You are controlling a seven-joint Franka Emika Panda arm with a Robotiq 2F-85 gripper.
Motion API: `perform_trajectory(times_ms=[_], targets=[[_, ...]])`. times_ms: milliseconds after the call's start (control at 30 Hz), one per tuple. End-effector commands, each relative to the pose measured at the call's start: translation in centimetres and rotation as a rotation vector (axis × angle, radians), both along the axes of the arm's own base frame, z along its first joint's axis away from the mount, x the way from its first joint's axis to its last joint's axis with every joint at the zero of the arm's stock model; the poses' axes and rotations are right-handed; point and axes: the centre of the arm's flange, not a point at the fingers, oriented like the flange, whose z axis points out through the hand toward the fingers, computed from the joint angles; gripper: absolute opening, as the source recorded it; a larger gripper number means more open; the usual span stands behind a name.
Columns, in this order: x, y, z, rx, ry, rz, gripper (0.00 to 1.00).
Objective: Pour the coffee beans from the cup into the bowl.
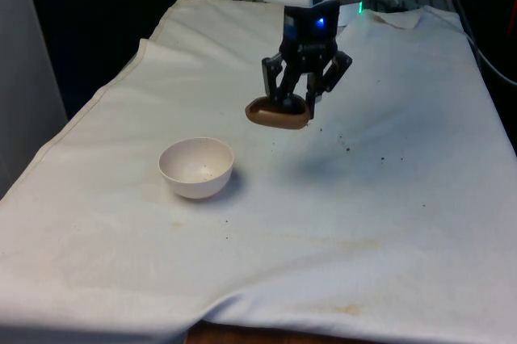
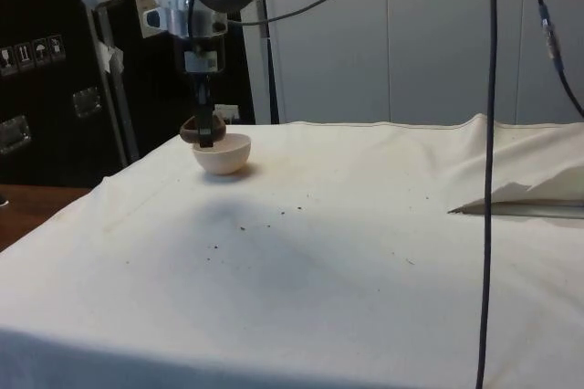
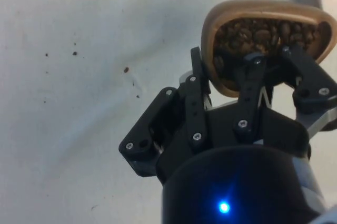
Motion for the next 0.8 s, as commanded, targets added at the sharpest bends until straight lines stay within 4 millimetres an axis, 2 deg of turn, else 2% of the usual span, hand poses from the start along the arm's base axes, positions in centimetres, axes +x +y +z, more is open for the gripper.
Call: perform_trajectory(times_ms=[0, 233, 767], targets=[[0.2, -0.2, 0.0, 0.012, 0.006, -0.001, 0.03], [0.7, -1.2, 0.2, 0.028, 0.002, -0.01, 0.03], [1.8, -3.4, 3.0, 0.06, 0.004, -0.053, 0.03]])
